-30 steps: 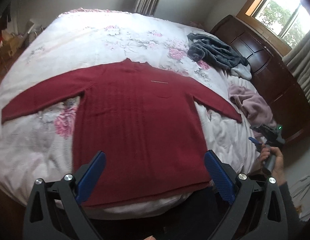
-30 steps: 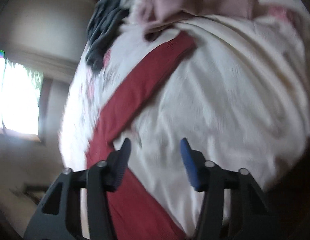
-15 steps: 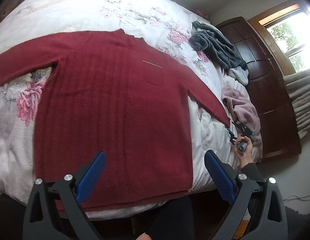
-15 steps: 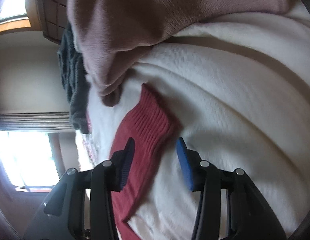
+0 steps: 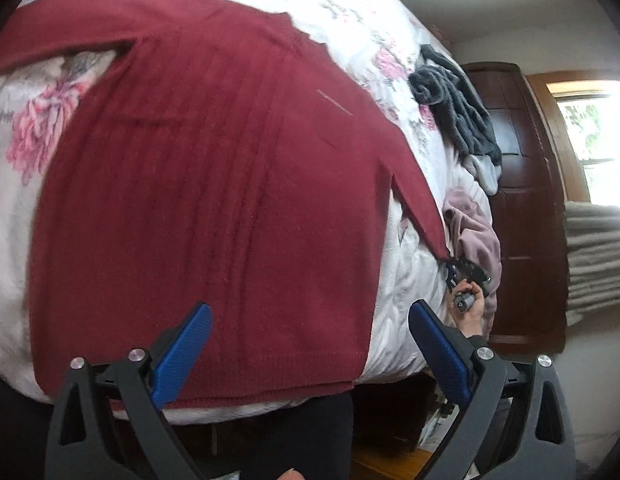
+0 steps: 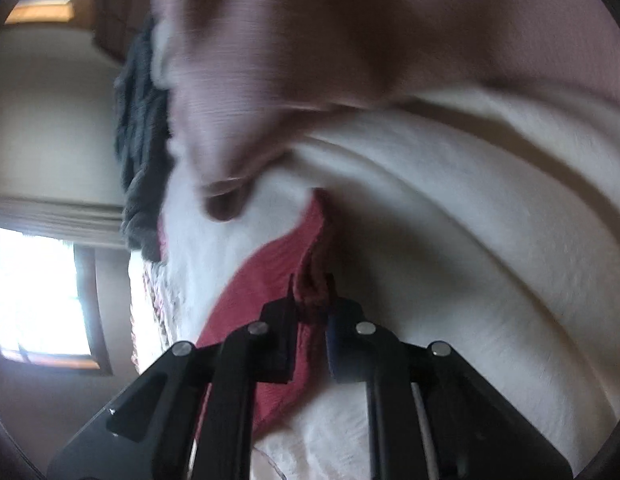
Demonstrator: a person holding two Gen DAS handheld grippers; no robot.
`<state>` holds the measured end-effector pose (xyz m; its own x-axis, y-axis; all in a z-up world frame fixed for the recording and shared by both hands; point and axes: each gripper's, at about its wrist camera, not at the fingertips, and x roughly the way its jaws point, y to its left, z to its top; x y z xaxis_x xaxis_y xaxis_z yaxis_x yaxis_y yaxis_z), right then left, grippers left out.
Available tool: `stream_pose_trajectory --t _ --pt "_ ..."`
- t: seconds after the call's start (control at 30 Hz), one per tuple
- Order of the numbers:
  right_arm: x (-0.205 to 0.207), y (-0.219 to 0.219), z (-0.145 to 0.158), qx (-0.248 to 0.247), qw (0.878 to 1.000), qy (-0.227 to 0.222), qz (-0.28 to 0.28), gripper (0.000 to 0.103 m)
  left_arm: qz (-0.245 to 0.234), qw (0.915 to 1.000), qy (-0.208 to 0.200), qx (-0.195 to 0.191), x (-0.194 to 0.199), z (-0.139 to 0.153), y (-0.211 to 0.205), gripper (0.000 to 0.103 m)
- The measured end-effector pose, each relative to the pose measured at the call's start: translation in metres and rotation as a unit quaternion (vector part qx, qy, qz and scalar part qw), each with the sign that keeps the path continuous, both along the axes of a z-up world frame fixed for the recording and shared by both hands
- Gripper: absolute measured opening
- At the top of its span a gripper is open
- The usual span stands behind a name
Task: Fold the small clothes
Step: 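Reach the right tool to a sweater sleeve cuff and grasp it, then carry the held sleeve across the sweater body with the right tool, then release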
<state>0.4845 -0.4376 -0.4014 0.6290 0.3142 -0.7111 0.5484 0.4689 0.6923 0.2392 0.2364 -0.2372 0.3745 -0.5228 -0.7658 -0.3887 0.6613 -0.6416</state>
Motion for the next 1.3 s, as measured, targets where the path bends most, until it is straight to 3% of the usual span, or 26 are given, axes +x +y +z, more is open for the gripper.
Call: stream_pose_trajectory --t 0.17,0.33,0.5,0.6,0.8,1.0,1.17,1.27,1.3 --pt "0.011 0.064 0.081 -0.097 0.99 -0.073 0.077 0.009 0.012 0.9985 -0.049 0.023 0.005 0.015 0.007 0.099" --pt "0.011 0.156 0.156 -0.176 0.961 -0.139 0.16 0.009 0.017 0.9943 -0.1 0.032 0.017 0.03 0.009 0.099" --pt "0.002 0.242 0.192 -0.229 0.93 -0.179 0.225 0.009 -0.023 0.9888 -0.109 0.1 0.031 0.046 0.002 0.099" --pt "0.003 0.301 0.199 -0.253 0.911 -0.188 0.265 0.009 -0.041 0.9887 -0.097 0.106 0.041 0.046 0.003 0.099" --pt "0.001 0.416 0.172 -0.309 0.869 -0.172 0.346 0.009 -0.043 0.9898 -0.111 0.078 0.053 0.036 0.015 0.099" --pt "-0.007 0.518 0.099 -0.349 0.825 -0.135 0.423 0.009 -0.033 0.9923 -0.117 0.025 0.078 0.018 0.035 0.099" --pt "-0.009 0.568 0.037 -0.374 0.796 -0.098 0.466 0.011 -0.019 0.9951 -0.091 -0.033 0.107 -0.018 0.052 0.099" --pt "-0.015 0.579 0.012 -0.372 0.784 -0.096 0.488 0.023 -0.01 0.9945 -0.082 -0.065 0.125 -0.035 0.058 0.099" --pt "-0.019 0.579 0.013 -0.37 0.782 -0.104 0.491 0.036 -0.006 0.9922 -0.081 -0.094 0.135 -0.043 0.06 0.099"
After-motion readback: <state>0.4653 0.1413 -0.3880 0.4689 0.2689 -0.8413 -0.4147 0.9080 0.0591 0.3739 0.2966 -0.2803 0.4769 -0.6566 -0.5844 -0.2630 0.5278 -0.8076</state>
